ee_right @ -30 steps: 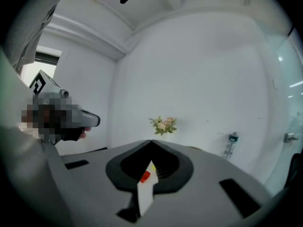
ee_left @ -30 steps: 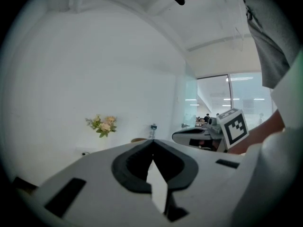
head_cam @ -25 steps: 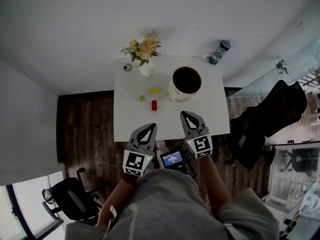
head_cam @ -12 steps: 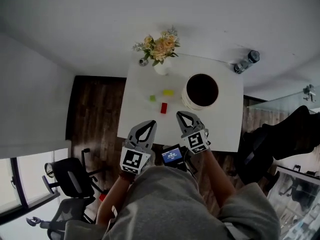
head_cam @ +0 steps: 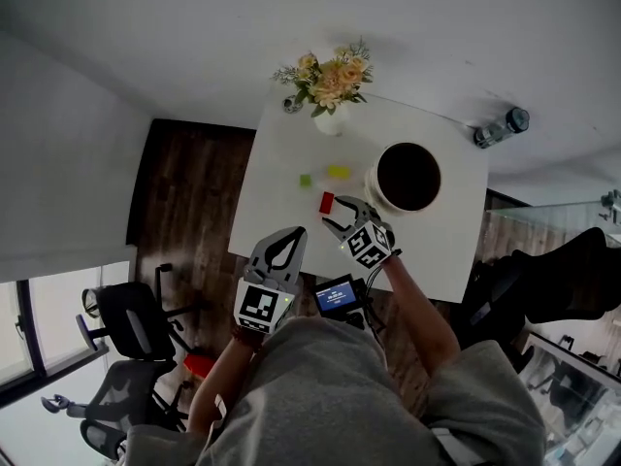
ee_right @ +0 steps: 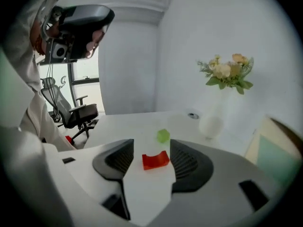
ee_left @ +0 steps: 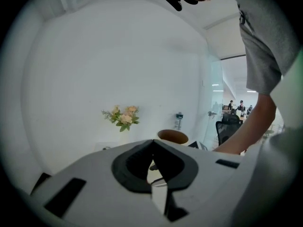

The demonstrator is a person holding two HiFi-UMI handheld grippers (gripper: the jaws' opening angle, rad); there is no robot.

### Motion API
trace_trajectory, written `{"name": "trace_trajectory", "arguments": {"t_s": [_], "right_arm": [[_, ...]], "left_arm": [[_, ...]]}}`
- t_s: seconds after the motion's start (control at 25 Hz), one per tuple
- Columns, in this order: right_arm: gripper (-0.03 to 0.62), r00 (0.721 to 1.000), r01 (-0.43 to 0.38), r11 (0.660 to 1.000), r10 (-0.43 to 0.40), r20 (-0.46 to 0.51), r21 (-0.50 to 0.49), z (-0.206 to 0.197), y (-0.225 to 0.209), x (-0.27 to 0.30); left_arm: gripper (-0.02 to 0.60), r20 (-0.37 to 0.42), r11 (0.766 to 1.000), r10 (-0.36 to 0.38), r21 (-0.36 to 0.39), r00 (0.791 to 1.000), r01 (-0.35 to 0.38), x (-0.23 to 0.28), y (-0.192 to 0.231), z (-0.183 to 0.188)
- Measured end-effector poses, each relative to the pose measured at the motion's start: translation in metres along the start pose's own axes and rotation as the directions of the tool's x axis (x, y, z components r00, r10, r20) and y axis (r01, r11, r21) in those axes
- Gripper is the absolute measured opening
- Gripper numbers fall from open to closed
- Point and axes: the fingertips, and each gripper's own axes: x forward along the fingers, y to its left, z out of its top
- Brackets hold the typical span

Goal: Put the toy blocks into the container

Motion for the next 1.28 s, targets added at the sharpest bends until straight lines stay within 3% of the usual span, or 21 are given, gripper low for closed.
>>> {"name": "trace_trajectory", "arguments": {"t_s": [0.16, 0.56, 1.28], "right_arm": [[0.279, 0.995, -0.065, 0.997, 0.062, -0.077, -0.034, -0.016, 0.002, 0.027], [0.316, 0.965, -0.108, 0.991, 0.088, -0.245, -0.072, -0.043, 0.006, 0.065], [0.308, 0.945, -0.010, 1.000, 0.002, -0.326, -0.023, -0.054, -0.004, 0.080]], "left_arm": [[0.006, -0.013, 1.000, 0.012, -0.024, 1.000, -0.012, -0.001, 0.004, -0.008], [0.006, -0.022, 0.998, 0.045, -0.041, 0.999, -0.046, -0.006, 0.013, -0.011], [0.006, -0.020, 0.998, 0.039, -0.052, 0.999, -0.040, -0.001, 0.022, -0.011]]}}
